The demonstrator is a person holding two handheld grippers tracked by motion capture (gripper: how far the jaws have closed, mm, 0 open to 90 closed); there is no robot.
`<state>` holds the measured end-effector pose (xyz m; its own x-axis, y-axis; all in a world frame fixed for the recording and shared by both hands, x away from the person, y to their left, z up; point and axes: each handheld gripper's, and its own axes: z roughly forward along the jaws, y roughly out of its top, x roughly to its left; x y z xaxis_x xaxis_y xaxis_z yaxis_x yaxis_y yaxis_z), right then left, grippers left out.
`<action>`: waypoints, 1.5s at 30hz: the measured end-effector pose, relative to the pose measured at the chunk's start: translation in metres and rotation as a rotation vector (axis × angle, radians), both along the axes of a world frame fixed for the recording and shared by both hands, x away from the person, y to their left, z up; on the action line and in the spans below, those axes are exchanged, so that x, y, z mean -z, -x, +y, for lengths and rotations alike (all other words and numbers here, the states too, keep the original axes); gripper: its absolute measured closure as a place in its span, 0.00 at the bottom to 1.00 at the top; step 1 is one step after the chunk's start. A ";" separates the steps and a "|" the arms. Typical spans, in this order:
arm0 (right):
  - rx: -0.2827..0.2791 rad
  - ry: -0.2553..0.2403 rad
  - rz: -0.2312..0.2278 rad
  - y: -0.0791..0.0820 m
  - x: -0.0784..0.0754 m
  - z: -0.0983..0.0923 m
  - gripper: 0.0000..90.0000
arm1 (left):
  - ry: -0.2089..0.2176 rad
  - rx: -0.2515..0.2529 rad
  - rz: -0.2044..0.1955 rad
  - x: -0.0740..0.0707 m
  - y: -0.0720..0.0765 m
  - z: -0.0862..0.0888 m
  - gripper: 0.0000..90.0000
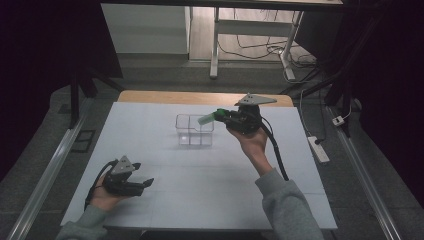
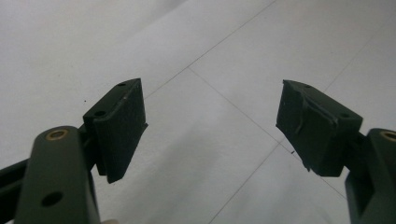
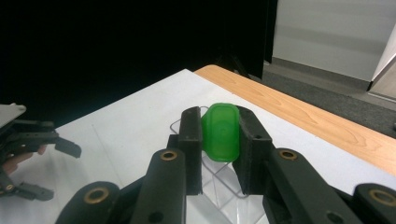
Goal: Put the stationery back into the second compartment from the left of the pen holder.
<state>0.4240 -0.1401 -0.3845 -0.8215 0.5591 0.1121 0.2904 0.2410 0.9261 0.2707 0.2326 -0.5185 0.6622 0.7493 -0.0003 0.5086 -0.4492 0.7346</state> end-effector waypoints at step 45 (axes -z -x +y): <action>0.004 0.127 0.057 -0.025 0.021 0.032 0.53 | -0.012 0.007 0.008 0.002 -0.001 0.000 0.26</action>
<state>0.4492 -0.1083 -0.4056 -0.8137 0.5748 0.0868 0.3428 0.3539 0.8702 0.2720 0.2331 -0.5203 0.6671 0.7449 0.0039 0.5111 -0.4615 0.7251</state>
